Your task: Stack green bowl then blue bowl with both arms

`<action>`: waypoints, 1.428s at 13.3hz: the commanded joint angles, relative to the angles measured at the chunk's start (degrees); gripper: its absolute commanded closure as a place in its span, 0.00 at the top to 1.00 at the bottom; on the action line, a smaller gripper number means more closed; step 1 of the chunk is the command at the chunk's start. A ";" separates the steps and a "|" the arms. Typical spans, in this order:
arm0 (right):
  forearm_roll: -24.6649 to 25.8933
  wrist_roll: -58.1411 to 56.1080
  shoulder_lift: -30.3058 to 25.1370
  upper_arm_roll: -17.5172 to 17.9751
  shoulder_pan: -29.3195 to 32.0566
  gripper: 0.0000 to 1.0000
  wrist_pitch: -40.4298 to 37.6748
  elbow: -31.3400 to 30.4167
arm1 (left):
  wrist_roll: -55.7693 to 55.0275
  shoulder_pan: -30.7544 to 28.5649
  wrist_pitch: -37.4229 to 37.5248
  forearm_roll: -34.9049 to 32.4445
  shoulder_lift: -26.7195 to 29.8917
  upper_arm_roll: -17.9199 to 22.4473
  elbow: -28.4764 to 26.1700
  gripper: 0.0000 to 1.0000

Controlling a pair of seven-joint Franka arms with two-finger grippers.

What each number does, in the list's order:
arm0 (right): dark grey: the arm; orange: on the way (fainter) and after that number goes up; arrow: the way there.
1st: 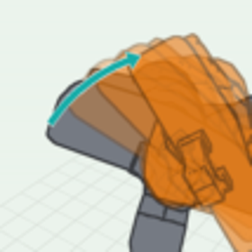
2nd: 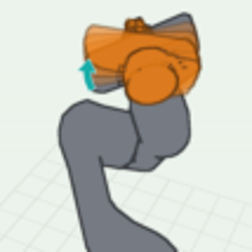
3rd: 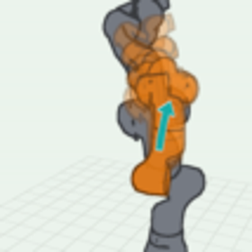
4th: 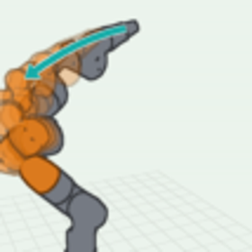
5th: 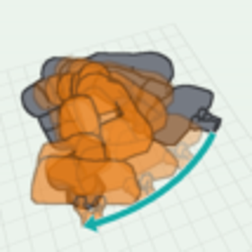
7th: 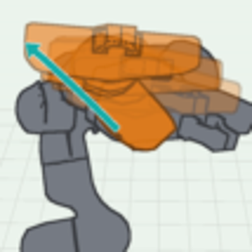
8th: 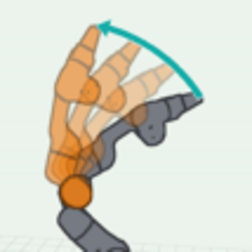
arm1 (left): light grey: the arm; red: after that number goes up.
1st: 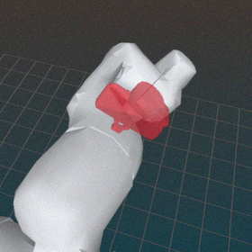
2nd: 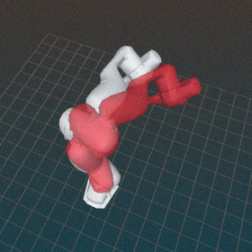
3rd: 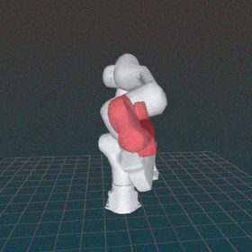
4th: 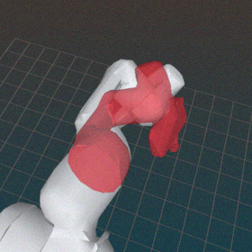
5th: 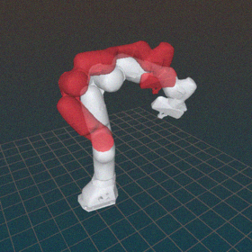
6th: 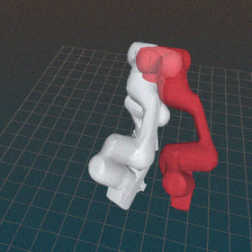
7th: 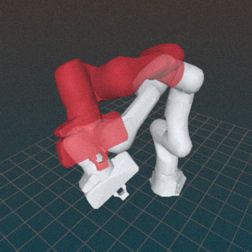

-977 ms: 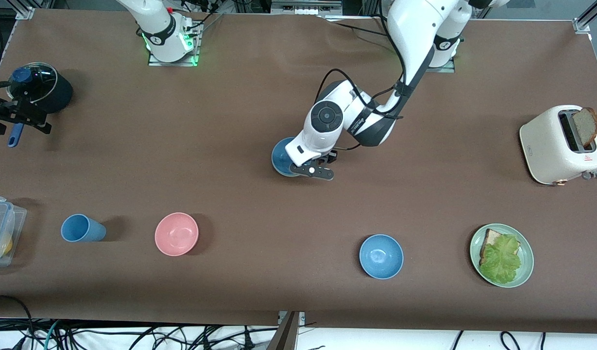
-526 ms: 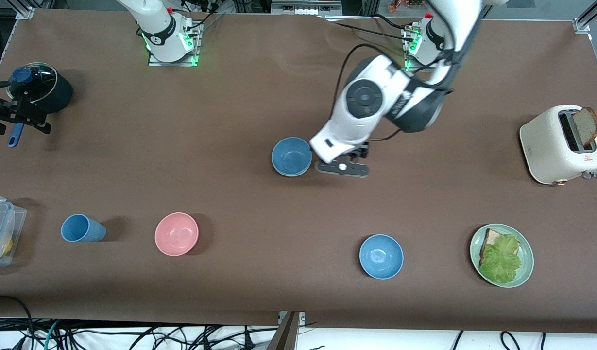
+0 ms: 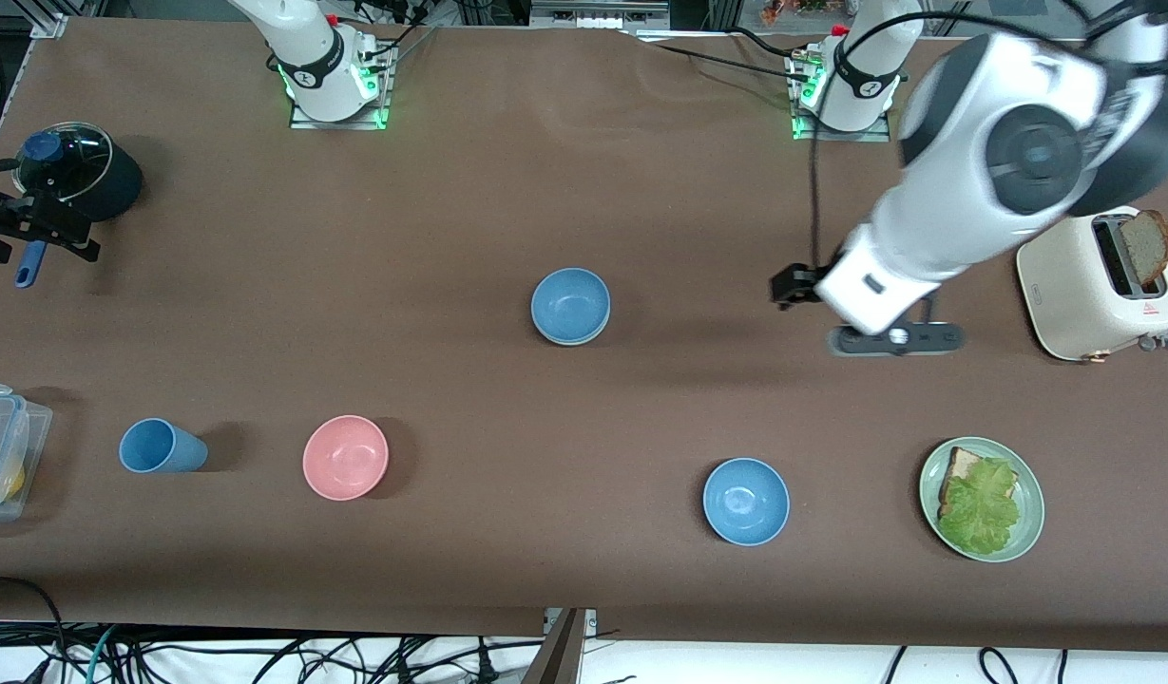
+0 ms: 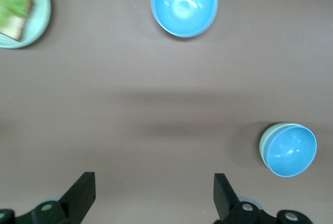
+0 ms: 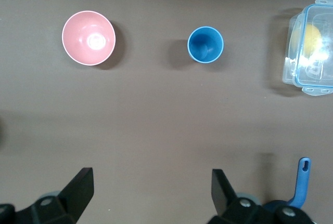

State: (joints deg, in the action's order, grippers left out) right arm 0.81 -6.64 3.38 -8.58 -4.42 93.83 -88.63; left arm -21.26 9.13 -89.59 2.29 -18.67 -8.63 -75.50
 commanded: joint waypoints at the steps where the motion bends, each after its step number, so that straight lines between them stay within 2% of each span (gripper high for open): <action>1: 0.16 -0.92 -0.31 0.32 0.55 1.00 -0.58 0.21 | 3.59 -3.32 2.05 -0.80 4.07 1.33 -0.16 1.00; 3: 0.16 -0.83 -0.31 0.32 0.55 1.00 -0.58 0.21 | 5.61 -5.96 1.27 -0.89 9.76 3.00 -6.38 1.00; 7: 0.24 -0.74 -0.31 0.32 0.55 1.00 -0.58 0.21 | 13.86 -5.54 -4.16 -0.54 18.47 8.88 -19.38 1.00; 9: 0.24 -0.83 -0.31 0.41 0.46 1.00 -0.58 0.21 | 14.23 -5.44 -7.69 -0.62 23.22 9.16 -26.25 1.00; 11: 0.24 -0.92 -0.22 0.41 0.46 1.00 -0.58 0.21 | 14.76 -4.75 -7.53 -1.41 24.73 9.24 -27.50 1.00; 15: 0.24 -0.92 -0.22 0.41 0.47 1.00 -0.58 0.12 | 14.15 -2.81 -7.27 -2.03 24.21 10.73 -26.89 1.00; 19: 0.24 -0.92 -0.31 0.41 0.55 1.00 -0.58 0.21 | 14.15 -5.79 -4.19 -1.50 21.93 10.30 -23.47 1.00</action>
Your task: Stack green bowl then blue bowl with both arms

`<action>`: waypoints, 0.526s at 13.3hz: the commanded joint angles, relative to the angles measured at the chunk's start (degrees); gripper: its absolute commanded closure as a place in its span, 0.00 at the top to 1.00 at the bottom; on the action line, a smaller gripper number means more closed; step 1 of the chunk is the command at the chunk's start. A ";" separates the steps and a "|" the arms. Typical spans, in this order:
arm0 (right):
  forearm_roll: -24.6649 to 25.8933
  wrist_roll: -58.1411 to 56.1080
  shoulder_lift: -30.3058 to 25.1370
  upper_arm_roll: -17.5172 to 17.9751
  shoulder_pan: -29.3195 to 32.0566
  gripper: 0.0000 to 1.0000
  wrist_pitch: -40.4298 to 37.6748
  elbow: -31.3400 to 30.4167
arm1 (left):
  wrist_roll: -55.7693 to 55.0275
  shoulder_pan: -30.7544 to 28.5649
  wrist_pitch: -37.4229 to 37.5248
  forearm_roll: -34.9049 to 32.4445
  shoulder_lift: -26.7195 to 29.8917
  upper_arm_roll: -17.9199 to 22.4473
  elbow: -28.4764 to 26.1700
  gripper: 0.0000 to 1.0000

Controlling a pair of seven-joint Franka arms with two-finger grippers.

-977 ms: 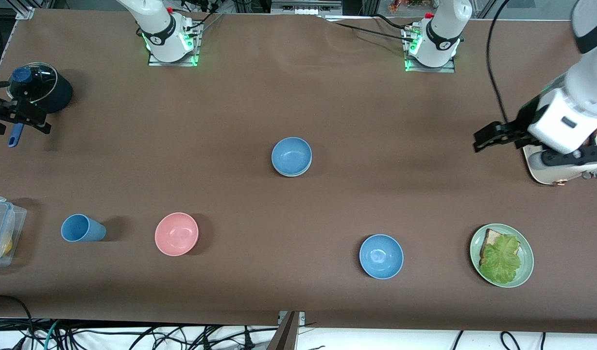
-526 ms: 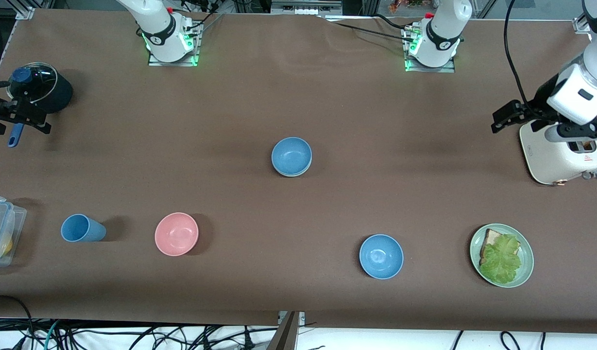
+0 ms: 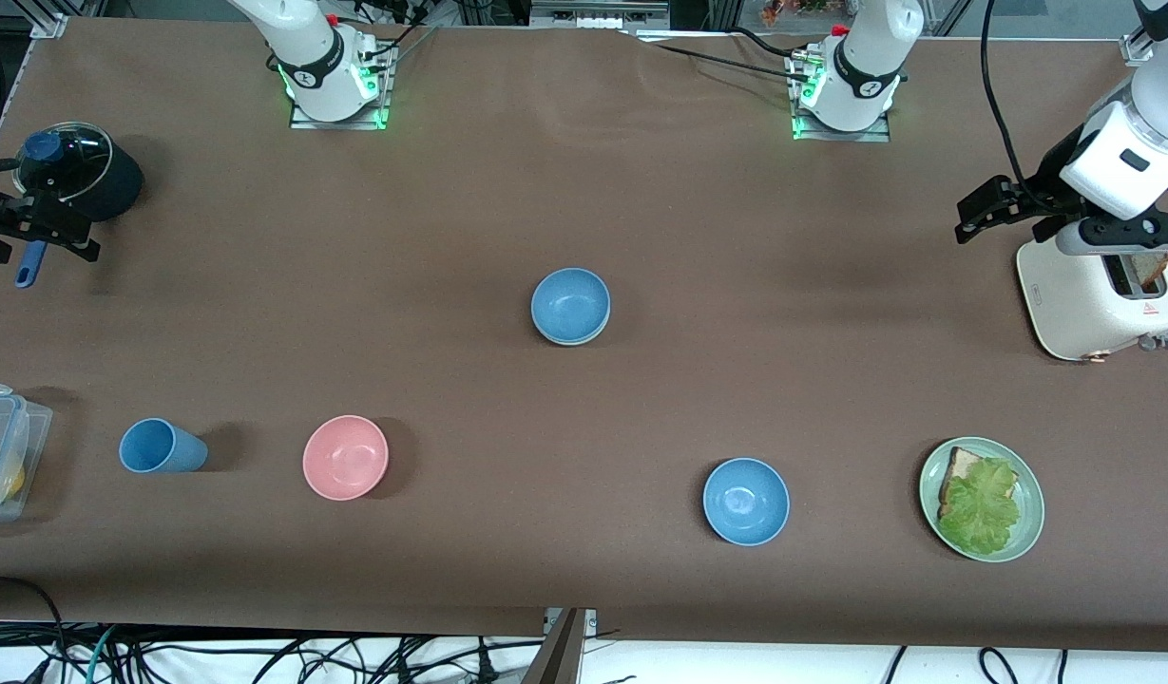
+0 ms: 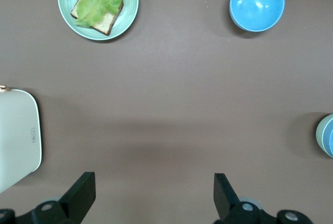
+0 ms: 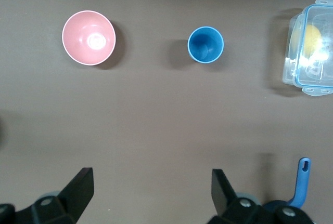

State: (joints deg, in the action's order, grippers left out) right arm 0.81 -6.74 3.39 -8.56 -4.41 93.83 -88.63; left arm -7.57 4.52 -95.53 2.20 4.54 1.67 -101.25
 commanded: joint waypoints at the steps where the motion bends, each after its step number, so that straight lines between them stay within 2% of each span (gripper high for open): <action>1: 0.25 -0.73 -0.23 0.38 0.45 1.00 -0.58 0.21 | 0.45 -1.44 1.83 -1.49 -1.98 -0.17 2.63 1.00; 3: 0.25 -0.82 -0.22 0.38 0.45 1.00 -0.58 0.12 | 0.54 -3.11 1.84 -1.84 -3.04 -2.18 3.86 1.00; 7: 0.25 -0.82 -0.22 0.38 0.45 1.00 -0.58 0.12 | 0.63 -3.11 1.92 -1.93 -3.04 -2.46 3.96 1.00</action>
